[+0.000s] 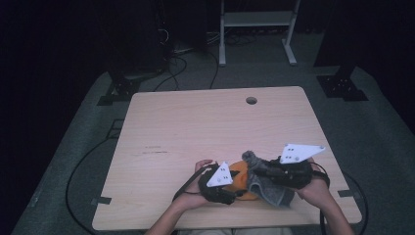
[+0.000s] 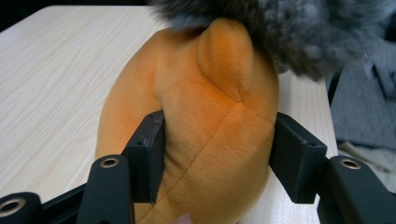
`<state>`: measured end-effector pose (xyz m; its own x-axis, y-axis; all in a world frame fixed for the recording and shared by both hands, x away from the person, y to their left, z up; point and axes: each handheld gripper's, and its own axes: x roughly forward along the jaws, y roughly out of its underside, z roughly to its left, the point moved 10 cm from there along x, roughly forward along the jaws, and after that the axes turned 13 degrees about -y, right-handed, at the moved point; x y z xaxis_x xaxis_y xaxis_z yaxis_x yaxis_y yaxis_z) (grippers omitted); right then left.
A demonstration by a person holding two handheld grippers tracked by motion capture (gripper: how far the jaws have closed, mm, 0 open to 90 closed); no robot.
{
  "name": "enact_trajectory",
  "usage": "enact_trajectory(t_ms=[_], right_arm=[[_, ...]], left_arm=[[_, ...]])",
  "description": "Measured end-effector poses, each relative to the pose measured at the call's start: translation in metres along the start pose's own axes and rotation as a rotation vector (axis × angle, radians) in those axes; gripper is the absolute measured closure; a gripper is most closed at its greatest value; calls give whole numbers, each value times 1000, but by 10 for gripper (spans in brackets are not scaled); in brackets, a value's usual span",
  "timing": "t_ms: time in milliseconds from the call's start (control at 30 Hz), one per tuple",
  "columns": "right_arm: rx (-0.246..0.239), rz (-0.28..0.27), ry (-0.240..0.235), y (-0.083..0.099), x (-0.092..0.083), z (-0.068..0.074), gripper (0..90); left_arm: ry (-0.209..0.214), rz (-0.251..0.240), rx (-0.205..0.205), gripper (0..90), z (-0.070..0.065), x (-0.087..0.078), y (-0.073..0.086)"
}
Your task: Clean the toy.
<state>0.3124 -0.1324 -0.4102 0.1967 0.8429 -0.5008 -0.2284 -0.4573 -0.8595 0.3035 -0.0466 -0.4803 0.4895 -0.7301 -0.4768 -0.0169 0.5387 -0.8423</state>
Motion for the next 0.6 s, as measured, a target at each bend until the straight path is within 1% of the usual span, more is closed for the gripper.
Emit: enact_trajectory(t_ms=[67, 100, 133, 167, 200, 233, 267, 300, 333, 367, 400, 467, 533, 600], right_arm=[[-26, 59, -6, 2, 10, 5, 739], [-26, 81, 1, 6, 14, 3, 738], [-26, 81, 1, 6, 14, 3, 738], [19, 67, -22, 12, 14, -4, 739], [19, 67, -22, 12, 14, -4, 739], [31, 66, -17, 15, 13, -8, 739], [68, 54, -2, 23, 7, -18, 739], [68, 54, -2, 23, 7, -18, 739], [89, 51, 18, 30, 4, -26, 739], [102, 48, 30, 34, 2, -32, 739], [126, 44, 39, 39, -1, -37, 739], [170, 43, 63, 49, -5, -47, 739], [197, 37, 70, 55, -9, -52, 739], [202, 39, 75, 57, -10, -54, 738]], left_arm=[[-17, 10, 26, 411, -2, 0, 0], [-18, 11, 25, 411, -4, 0, 1], [-18, 11, 25, 412, -4, 0, 1], [-13, 5, 14, 413, -4, 0, 1], [-13, 5, 14, 414, -4, 0, 1], [-9, 4, 12, 414, -4, 0, 1], [-8, 1, 11, 415, -3, 1, 1], [-8, 1, 11, 415, -3, 1, 1], [-7, 0, 10, 415, -3, 1, 1], [-7, 0, 10, 415, -3, 1, 1], [-7, -4, 3, 414, -3, 1, 1], [-9, -8, 2, 411, -2, 1, 1], [-9, -10, 2, 411, -3, 1, 1], [-8, -11, -1, 411, -2, 1, 1]])
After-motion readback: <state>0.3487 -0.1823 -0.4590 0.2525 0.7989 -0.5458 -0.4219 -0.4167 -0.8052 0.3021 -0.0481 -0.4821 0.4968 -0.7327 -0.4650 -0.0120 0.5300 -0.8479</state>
